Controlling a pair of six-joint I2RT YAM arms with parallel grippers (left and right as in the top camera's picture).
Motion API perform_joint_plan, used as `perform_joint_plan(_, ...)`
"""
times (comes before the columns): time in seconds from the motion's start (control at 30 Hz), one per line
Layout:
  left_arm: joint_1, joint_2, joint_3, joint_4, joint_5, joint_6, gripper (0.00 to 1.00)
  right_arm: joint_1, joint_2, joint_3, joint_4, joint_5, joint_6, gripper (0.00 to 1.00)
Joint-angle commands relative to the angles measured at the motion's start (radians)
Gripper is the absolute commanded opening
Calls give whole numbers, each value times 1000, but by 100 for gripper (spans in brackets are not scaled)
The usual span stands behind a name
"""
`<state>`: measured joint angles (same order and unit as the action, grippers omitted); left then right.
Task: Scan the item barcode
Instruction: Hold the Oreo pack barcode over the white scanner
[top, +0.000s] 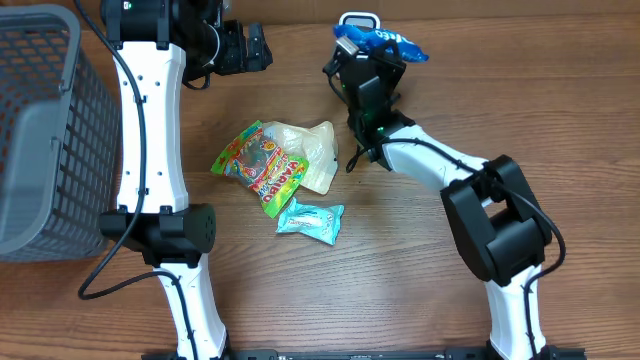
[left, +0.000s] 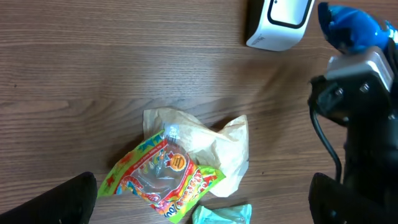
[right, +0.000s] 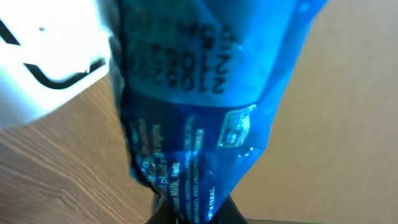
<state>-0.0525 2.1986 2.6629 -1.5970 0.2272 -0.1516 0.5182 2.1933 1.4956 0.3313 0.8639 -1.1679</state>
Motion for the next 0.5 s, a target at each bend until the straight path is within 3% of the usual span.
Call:
perform_joint_plan(0.0,-8,-28,-4,1,-2,-10,100,-47,43,24,126,-42,-65,4)
perform_joint_plan(0.2,-8,-28,-4,1,-2,-10,100,-79,138,24,349,-247,-262,4)
perform_joint_plan(0.47,-7,-28,-4,1,-2,-10,100,-93,181,25,441,-412,-261,4)
